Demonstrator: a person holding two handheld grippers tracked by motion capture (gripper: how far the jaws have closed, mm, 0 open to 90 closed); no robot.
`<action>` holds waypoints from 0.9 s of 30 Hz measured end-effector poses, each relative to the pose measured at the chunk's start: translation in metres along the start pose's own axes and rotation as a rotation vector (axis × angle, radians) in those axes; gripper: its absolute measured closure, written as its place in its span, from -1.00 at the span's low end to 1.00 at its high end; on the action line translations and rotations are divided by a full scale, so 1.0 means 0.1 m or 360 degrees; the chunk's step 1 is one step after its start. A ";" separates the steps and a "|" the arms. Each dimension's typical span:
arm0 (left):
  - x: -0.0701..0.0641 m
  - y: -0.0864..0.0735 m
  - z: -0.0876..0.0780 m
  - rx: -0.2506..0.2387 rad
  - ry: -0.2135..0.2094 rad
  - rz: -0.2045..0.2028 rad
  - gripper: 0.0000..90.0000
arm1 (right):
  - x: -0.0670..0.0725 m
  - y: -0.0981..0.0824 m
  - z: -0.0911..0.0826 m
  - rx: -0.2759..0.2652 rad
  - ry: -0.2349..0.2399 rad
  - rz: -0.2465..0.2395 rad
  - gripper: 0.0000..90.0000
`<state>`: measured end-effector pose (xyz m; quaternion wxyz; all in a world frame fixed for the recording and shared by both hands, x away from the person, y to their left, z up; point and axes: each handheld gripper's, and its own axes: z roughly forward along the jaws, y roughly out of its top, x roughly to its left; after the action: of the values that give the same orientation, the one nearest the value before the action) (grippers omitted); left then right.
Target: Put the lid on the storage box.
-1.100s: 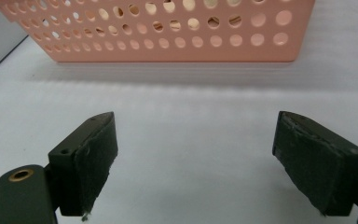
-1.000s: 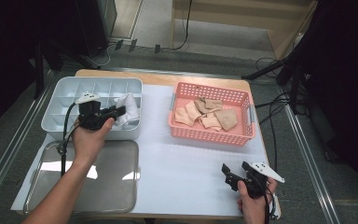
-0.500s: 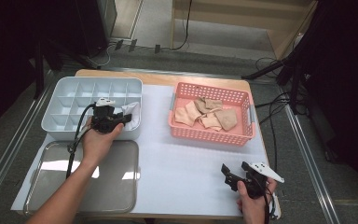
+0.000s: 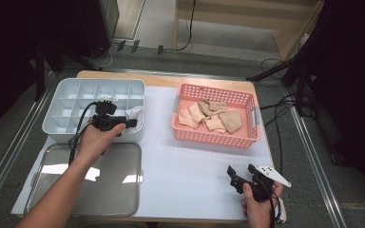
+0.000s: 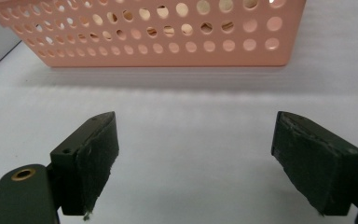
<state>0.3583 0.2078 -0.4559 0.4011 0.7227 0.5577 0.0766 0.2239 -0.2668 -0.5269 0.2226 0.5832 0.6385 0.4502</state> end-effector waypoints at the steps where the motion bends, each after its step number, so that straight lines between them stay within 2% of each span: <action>1: 0.00 0.02 -0.04 -0.0030 0.0025 -0.0051 -0.25 | 0.00 0.00 0.00 -0.0006 -0.0001 0.0005 -0.68; 2: 0.00 0.04 -0.07 -0.0074 0.0057 -0.0082 -0.42 | -0.01 0.00 -0.01 -0.0009 -0.0004 0.0015 -0.68; 4: -0.01 0.10 -0.11 -0.0124 0.0118 -0.0087 -0.56 | -0.02 0.00 -0.01 -0.0009 -0.0008 0.0031 -0.68; 5: -0.02 0.13 -0.10 -0.0116 0.0138 -0.0067 -0.61 | -0.02 0.00 0.00 -0.0006 -0.0009 0.0034 -0.68; 7: -0.03 0.19 -0.03 -0.0069 0.0100 -0.0045 -0.58 | -0.02 0.00 0.00 -0.0005 -0.0013 0.0034 -0.68; 8: -0.04 0.20 0.00 -0.0060 0.0077 -0.0036 -0.47 | -0.02 0.00 0.00 -0.0005 -0.0013 0.0028 -0.68; 9: -0.04 0.20 0.03 -0.0047 0.0037 -0.0022 -0.18 | -0.01 0.00 0.00 -0.0005 -0.0016 0.0024 -0.68; 10: -0.04 0.20 0.03 -0.0047 0.0037 -0.0022 0.24 | -0.01 0.00 0.00 -0.0005 -0.0016 0.0024 -0.68; 11: -0.04 0.18 0.06 -0.0013 -0.0051 -0.0019 0.48 | -0.01 -0.01 0.00 -0.0004 -0.0023 0.0021 -0.68; 12: -0.04 0.18 0.06 -0.0013 -0.0051 -0.0019 0.56 | -0.01 -0.01 0.00 -0.0004 -0.0023 0.0021 -0.68; 15: -0.02 0.13 0.10 0.0034 -0.0111 -0.0065 0.65 | -0.01 -0.01 0.00 -0.0003 -0.0021 0.0025 -0.68; 18: 0.00 0.06 0.22 0.0190 -0.0090 -0.0017 0.68 | -0.01 0.00 0.01 0.0001 -0.0024 0.0022 -0.68; 20: 0.02 0.08 0.22 0.0194 -0.0098 -0.0067 0.69 | -0.01 -0.01 0.01 0.0000 -0.0024 0.0019 -0.68; 21: 0.00 0.09 0.22 0.0193 -0.0089 -0.0040 0.68 | -0.01 -0.01 0.01 -0.0005 -0.0021 0.0022 -0.68; 22: 0.00 0.09 0.22 0.0193 -0.0089 -0.0040 0.65 | -0.01 -0.01 0.01 -0.0004 -0.0021 0.0020 -0.68; 23: -0.05 0.09 0.17 0.0170 -0.0052 0.0031 0.60 | -0.01 -0.01 0.00 -0.0005 -0.0020 0.0023 -0.68; 24: -0.06 0.09 0.11 0.0119 -0.0063 0.0046 0.53 | -0.01 -0.01 0.00 -0.0009 -0.0019 0.0024 -0.68; 26: -0.05 0.11 -0.02 -0.0039 -0.0092 0.0026 0.26 | -0.01 -0.01 0.00 -0.0008 -0.0018 0.0025 -0.68; 27: -0.03 0.12 -0.08 -0.0118 -0.0077 0.0011 0.12 | -0.01 -0.01 0.00 -0.0008 -0.0017 0.0021 -0.68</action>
<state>0.3617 0.2082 -0.4414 0.4407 0.7109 0.5420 0.0811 0.2240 -0.2677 -0.5278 0.2245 0.5893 0.6322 0.4501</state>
